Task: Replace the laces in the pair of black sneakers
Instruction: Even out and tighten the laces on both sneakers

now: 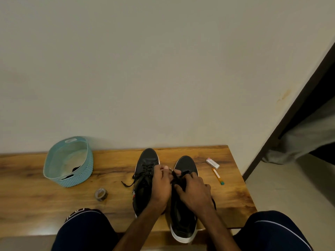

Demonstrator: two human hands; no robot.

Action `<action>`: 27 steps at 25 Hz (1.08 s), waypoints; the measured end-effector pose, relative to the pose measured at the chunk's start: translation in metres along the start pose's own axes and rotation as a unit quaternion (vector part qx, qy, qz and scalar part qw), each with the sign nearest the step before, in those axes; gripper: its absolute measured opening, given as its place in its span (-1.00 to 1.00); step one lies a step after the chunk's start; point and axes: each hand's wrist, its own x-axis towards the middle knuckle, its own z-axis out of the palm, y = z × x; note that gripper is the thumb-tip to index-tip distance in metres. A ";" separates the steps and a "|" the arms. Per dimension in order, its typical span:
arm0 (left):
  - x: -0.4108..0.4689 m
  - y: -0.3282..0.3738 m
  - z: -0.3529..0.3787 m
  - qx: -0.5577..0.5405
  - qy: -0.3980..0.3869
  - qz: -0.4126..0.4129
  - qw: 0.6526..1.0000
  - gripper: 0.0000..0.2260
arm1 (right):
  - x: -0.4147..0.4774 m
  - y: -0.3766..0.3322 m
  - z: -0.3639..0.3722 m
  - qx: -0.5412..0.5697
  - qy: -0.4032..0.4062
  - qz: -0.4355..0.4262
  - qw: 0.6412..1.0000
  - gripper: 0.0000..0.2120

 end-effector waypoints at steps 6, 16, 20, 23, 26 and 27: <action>0.019 0.032 -0.030 0.257 -0.011 0.184 0.949 -0.89 | -0.001 0.002 0.003 0.000 -0.003 -0.008 1.000 -0.64; 0.016 0.037 -0.034 0.387 -0.101 0.118 0.909 -0.75 | -0.005 0.000 -0.002 0.067 0.013 0.021 0.997 -0.53; 0.009 0.090 -0.055 -0.161 -0.108 0.037 0.980 -0.72 | -0.006 0.005 -0.005 0.104 0.041 0.044 0.993 -0.34; 0.003 0.118 -0.079 -0.366 -0.278 0.018 0.888 -0.77 | -0.006 0.004 -0.004 0.088 0.055 0.048 0.993 -0.29; -0.008 0.131 -0.097 -0.454 -0.385 0.033 0.803 -0.73 | -0.006 0.007 -0.002 0.086 0.067 0.059 0.992 -0.26; -0.012 0.134 -0.101 -0.461 -0.407 0.039 0.787 -0.73 | -0.006 0.007 -0.003 0.089 0.067 0.064 0.992 -0.26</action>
